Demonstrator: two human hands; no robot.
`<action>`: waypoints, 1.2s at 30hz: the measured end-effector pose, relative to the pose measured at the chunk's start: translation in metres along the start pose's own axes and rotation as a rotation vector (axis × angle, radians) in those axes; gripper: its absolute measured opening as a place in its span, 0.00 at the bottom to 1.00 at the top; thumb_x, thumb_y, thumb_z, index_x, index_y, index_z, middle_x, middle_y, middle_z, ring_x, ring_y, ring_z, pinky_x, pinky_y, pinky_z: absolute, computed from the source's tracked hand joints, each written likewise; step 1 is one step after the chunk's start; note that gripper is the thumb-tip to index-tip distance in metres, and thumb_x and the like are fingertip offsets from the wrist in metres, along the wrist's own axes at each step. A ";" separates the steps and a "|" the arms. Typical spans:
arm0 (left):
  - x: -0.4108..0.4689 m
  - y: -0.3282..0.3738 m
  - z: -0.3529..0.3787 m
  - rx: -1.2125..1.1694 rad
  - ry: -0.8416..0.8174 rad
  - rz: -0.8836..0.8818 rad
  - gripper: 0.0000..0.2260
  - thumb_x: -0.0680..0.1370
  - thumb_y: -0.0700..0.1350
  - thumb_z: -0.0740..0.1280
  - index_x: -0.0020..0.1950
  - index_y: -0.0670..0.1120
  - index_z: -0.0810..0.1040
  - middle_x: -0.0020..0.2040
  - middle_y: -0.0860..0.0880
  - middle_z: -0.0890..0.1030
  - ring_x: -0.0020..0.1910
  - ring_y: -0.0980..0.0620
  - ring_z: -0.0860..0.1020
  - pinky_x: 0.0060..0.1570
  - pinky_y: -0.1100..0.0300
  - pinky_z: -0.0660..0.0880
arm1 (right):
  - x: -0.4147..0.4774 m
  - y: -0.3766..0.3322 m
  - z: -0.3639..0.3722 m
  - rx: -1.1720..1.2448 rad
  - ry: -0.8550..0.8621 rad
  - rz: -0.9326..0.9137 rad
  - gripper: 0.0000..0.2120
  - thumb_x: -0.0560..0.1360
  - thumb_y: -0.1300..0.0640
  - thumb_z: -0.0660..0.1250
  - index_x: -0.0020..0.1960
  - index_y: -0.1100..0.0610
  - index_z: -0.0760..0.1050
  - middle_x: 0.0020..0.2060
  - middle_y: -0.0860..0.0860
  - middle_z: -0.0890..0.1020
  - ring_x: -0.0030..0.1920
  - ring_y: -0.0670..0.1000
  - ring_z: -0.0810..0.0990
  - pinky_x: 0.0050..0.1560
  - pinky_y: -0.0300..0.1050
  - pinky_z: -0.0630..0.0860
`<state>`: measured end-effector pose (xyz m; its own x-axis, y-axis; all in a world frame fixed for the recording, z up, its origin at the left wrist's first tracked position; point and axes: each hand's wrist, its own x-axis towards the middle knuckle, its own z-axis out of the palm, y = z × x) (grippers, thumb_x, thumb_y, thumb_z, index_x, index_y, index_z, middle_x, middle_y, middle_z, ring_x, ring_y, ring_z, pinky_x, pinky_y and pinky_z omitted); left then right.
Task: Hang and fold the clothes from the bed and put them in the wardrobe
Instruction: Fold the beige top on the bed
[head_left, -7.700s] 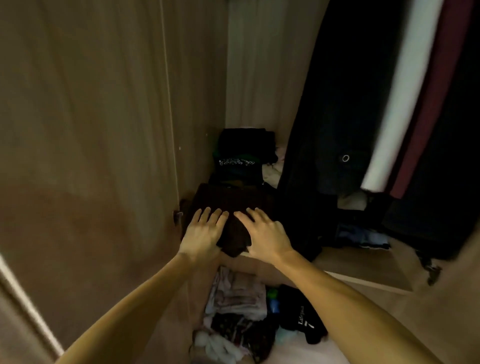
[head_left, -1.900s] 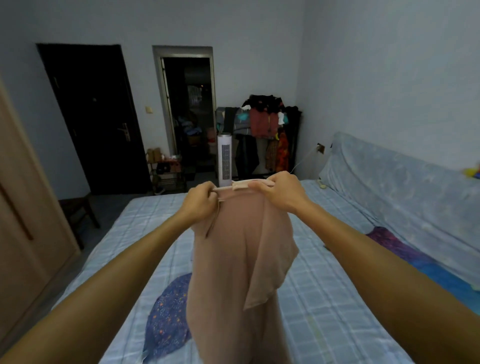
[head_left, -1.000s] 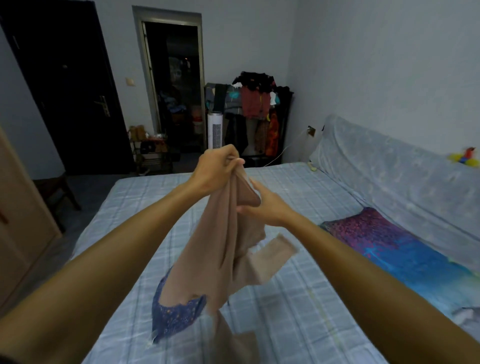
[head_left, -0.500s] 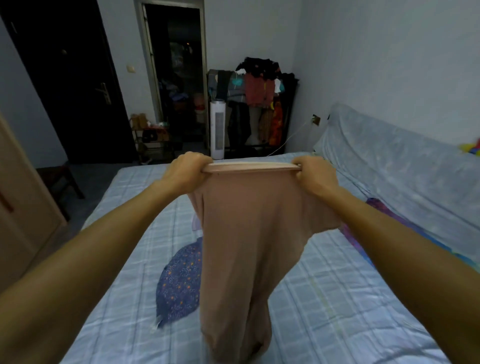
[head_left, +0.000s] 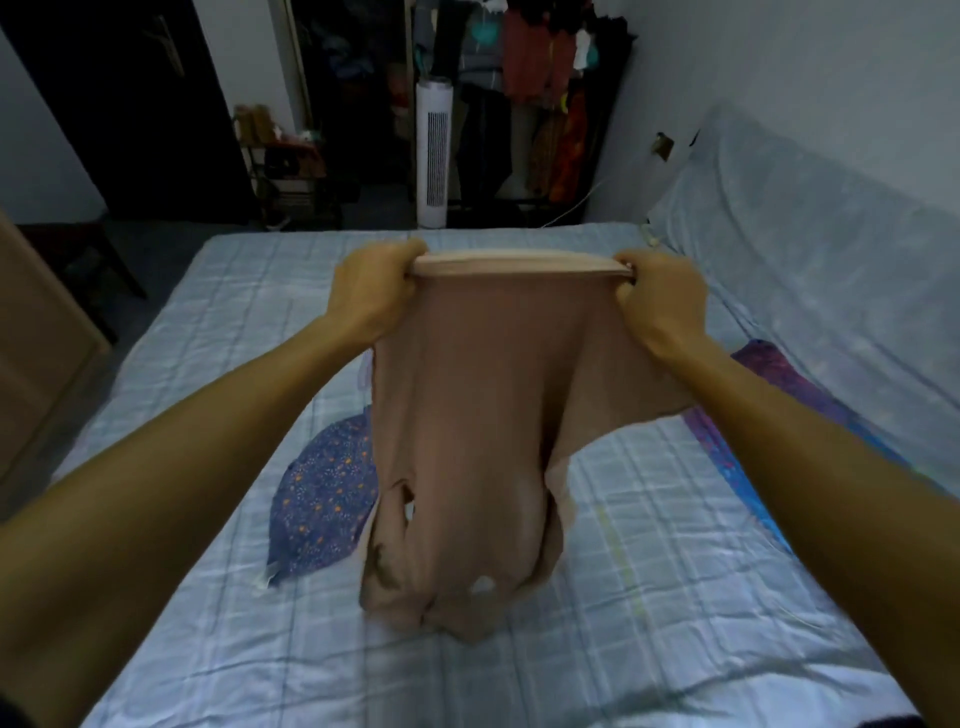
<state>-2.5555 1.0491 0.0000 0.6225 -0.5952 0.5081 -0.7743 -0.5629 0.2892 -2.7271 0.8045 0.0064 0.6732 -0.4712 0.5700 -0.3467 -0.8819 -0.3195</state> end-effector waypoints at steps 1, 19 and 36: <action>0.007 0.002 0.011 -0.023 0.025 -0.003 0.07 0.72 0.38 0.61 0.45 0.46 0.77 0.42 0.43 0.81 0.43 0.41 0.77 0.36 0.54 0.67 | 0.003 0.009 0.010 0.039 0.003 0.000 0.15 0.70 0.60 0.60 0.53 0.58 0.81 0.48 0.59 0.83 0.49 0.61 0.79 0.44 0.49 0.72; -0.224 -0.046 0.308 -0.033 -1.645 -0.427 0.17 0.80 0.56 0.60 0.61 0.47 0.78 0.61 0.46 0.79 0.58 0.48 0.78 0.54 0.61 0.71 | -0.240 0.133 0.256 0.030 -1.567 0.300 0.16 0.81 0.50 0.59 0.56 0.60 0.79 0.56 0.57 0.80 0.55 0.58 0.78 0.53 0.46 0.72; -0.319 -0.092 0.375 0.071 -1.237 0.132 0.23 0.69 0.53 0.60 0.61 0.44 0.76 0.56 0.40 0.79 0.47 0.38 0.79 0.42 0.50 0.77 | -0.326 0.146 0.334 -0.075 -1.840 -0.208 0.30 0.70 0.32 0.60 0.67 0.46 0.71 0.62 0.52 0.77 0.60 0.56 0.76 0.60 0.50 0.71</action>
<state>-2.6400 1.0750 -0.4930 0.2591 -0.7680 -0.5857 -0.8552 -0.4643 0.2305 -2.7790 0.8354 -0.4791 0.4596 0.1966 -0.8661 -0.1657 -0.9391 -0.3012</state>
